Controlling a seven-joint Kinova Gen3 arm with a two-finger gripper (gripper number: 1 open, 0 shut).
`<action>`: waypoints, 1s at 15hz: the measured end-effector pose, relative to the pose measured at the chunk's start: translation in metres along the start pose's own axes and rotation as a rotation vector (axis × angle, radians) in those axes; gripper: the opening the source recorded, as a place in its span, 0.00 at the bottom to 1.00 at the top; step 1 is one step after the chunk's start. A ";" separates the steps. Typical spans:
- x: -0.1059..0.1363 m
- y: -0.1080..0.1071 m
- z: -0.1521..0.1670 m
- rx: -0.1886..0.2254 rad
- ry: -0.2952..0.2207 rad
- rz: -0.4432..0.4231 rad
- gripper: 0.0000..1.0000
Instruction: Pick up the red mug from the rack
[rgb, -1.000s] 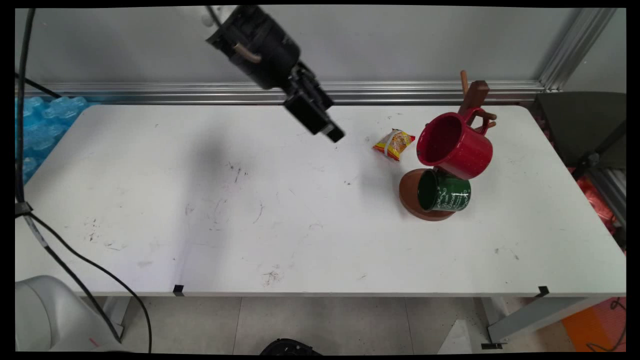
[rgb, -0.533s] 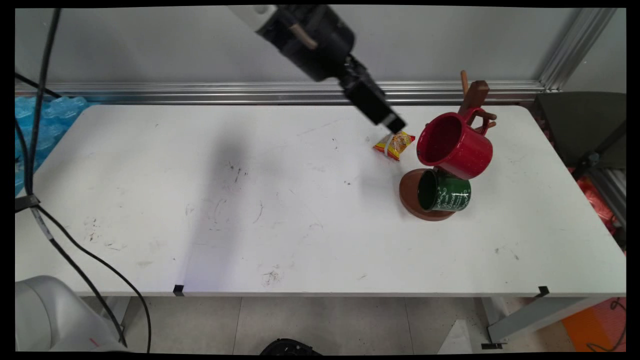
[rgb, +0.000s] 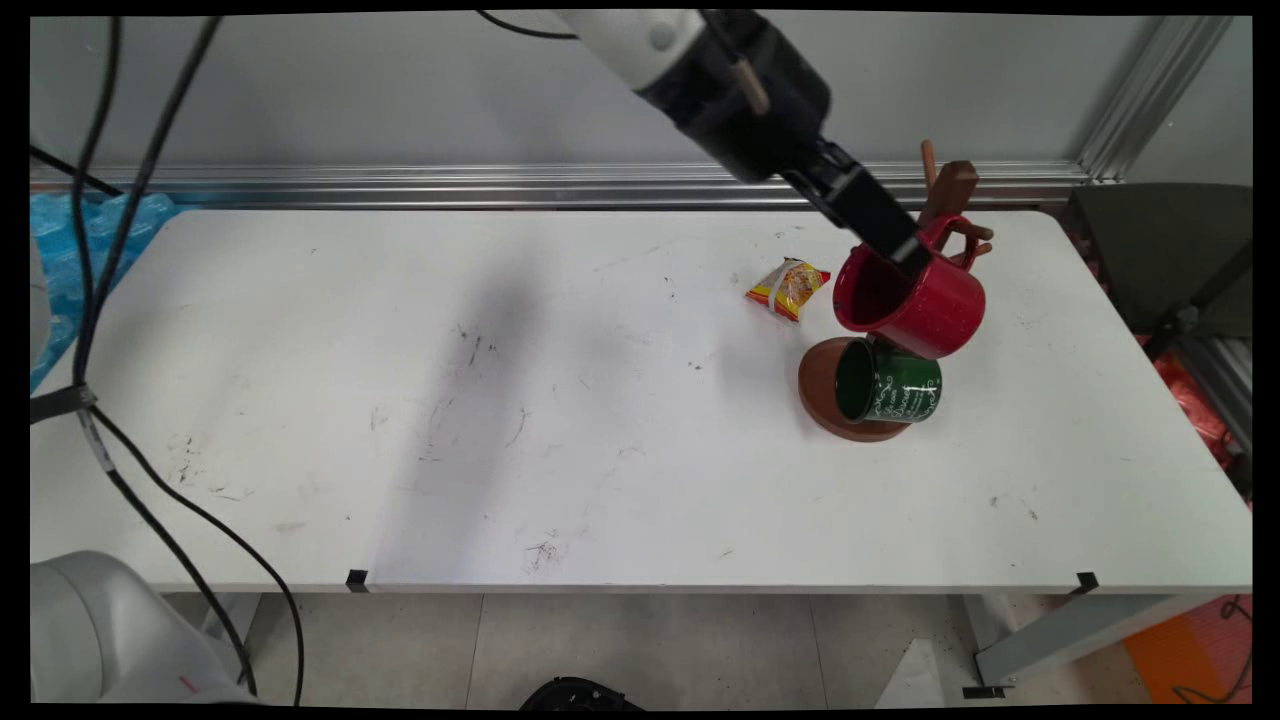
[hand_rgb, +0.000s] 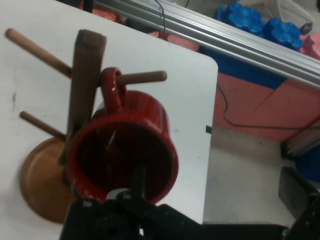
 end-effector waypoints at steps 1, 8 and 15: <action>0.003 0.001 0.008 -0.003 0.000 -0.012 1.00; 0.010 0.000 0.049 -0.009 -0.019 -0.080 1.00; 0.008 -0.007 0.078 -0.002 -0.031 -0.122 1.00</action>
